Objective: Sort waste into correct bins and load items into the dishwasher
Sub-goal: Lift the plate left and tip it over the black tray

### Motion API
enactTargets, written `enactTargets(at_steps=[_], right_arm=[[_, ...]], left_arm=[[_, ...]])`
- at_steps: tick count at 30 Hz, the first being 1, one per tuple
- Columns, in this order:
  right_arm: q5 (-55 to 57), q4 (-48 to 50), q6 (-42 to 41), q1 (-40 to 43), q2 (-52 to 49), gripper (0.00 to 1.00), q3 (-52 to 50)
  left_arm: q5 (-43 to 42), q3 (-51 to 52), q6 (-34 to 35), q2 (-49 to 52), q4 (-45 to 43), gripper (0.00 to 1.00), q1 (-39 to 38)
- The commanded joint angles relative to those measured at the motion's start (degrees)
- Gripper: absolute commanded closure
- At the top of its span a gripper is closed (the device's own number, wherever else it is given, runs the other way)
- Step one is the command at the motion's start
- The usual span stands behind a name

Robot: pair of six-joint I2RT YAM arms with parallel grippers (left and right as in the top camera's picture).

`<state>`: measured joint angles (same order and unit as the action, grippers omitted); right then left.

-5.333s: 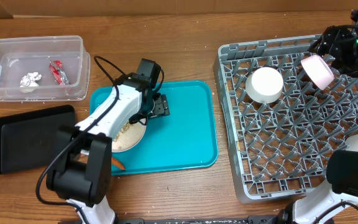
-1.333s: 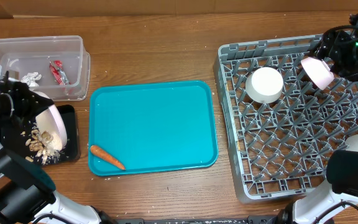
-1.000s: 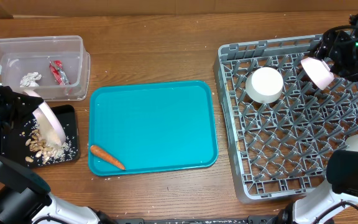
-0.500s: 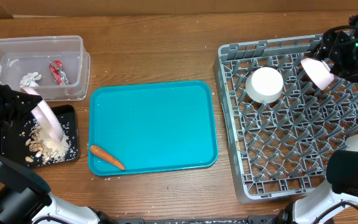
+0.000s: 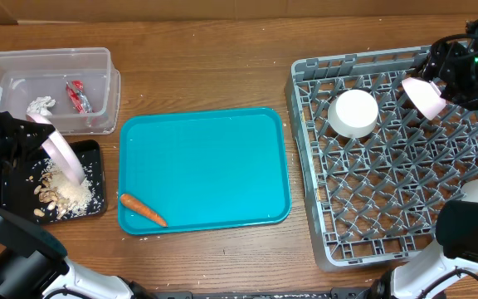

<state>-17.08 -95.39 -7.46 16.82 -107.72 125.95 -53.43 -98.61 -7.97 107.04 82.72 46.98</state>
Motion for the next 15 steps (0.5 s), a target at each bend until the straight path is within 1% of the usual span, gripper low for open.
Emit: enactTargets(at_steps=[1, 3, 5, 6, 9, 15], right_arm=[[0.52, 0.15, 0.44, -0.20, 1.75, 0.25, 1.51], [0.52, 0.15, 0.46, -0.20, 1.75, 0.25, 1.51], [0.52, 0.09, 0.46, -0.20, 1.75, 0.25, 1.51], [0.50, 0.13, 0.44, -0.20, 1.75, 0.25, 1.51], [0.50, 0.11, 0.44, -0.20, 1.75, 0.25, 1.51], [0.50, 0.11, 0.44, -0.20, 1.75, 0.25, 1.51]], left_arm=[[-1.75, -0.87, -2.14, 0.31, -0.17, 0.96, 0.24], [-2.21, -0.87, -1.09, 0.35, 0.24, 0.96, 0.24], [-1.11, -0.87, -2.64, 0.24, 0.48, 0.96, 0.22], [-0.28, -0.87, -1.86, 0.26, 0.76, 0.96, 0.20], [0.70, -0.87, -3.04, 0.24, 2.03, 0.96, 0.20], [0.92, -0.87, -4.11, -0.04, 3.87, 0.96, -0.92]])
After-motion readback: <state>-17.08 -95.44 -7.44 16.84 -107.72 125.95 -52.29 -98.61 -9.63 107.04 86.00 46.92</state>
